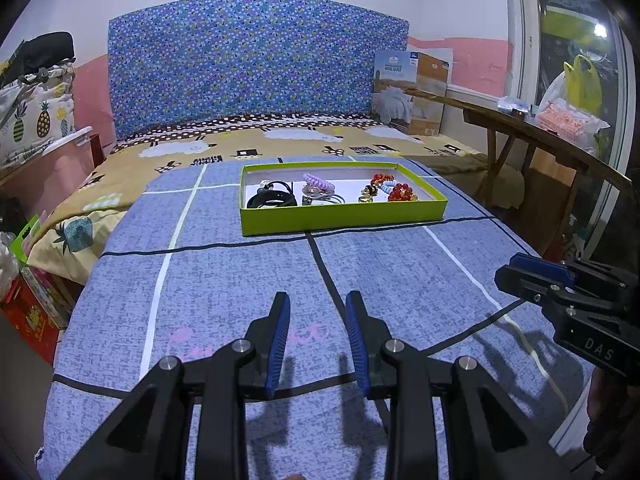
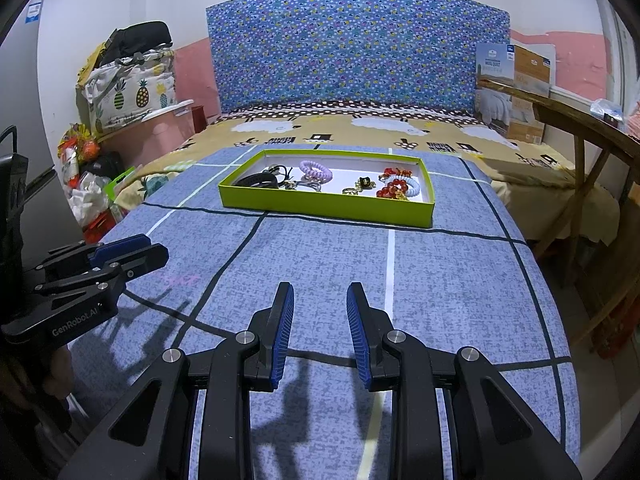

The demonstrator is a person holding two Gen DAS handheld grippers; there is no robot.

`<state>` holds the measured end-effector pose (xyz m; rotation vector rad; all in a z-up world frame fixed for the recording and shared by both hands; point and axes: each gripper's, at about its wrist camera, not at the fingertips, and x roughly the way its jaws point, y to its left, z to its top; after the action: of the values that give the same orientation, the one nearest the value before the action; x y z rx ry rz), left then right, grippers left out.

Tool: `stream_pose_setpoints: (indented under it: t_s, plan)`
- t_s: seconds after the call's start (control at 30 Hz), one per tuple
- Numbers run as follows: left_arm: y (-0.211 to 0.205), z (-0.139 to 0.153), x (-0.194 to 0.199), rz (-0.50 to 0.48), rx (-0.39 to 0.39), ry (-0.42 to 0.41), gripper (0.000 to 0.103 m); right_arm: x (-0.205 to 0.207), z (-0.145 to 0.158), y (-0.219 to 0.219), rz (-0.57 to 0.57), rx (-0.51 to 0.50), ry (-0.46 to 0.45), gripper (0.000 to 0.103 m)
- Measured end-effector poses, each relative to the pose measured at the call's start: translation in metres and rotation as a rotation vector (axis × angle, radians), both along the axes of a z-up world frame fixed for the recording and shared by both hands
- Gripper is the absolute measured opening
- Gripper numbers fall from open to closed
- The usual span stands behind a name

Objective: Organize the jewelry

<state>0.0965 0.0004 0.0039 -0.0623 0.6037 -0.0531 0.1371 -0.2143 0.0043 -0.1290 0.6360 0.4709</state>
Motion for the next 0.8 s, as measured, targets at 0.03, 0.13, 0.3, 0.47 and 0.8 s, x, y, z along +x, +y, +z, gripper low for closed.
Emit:
stream_pose_setpoints:
  t_s: [0.03, 0.13, 0.3, 0.47, 0.8]
  plan:
    - [-0.0002, 0.0000, 0.0000, 0.000, 0.001, 0.000, 0.030, -0.0001, -0.0001, -0.0001, 0.000, 0.000, 0.000, 0.028]
    - [-0.0027, 0.0004, -0.0007, 0.006, 0.014, -0.006, 0.030, -0.0001, 0.0000, 0.0000, -0.001, 0.000, 0.000, 0.028]
    - [-0.0041, 0.0013, -0.0011, 0.013, 0.024, -0.009, 0.030, -0.0001, 0.0002, 0.0000, 0.000, 0.000, 0.000, 0.028]
    - [-0.0042, 0.0009, -0.0003, 0.022, 0.027, -0.002, 0.030, -0.0001, 0.0004, 0.0001, -0.001, 0.000, 0.000, 0.028]
    - [-0.0014, -0.0016, -0.0008, 0.029, 0.033, 0.002, 0.030, -0.0007, -0.0014, 0.0007, 0.001, -0.004, 0.003, 0.028]
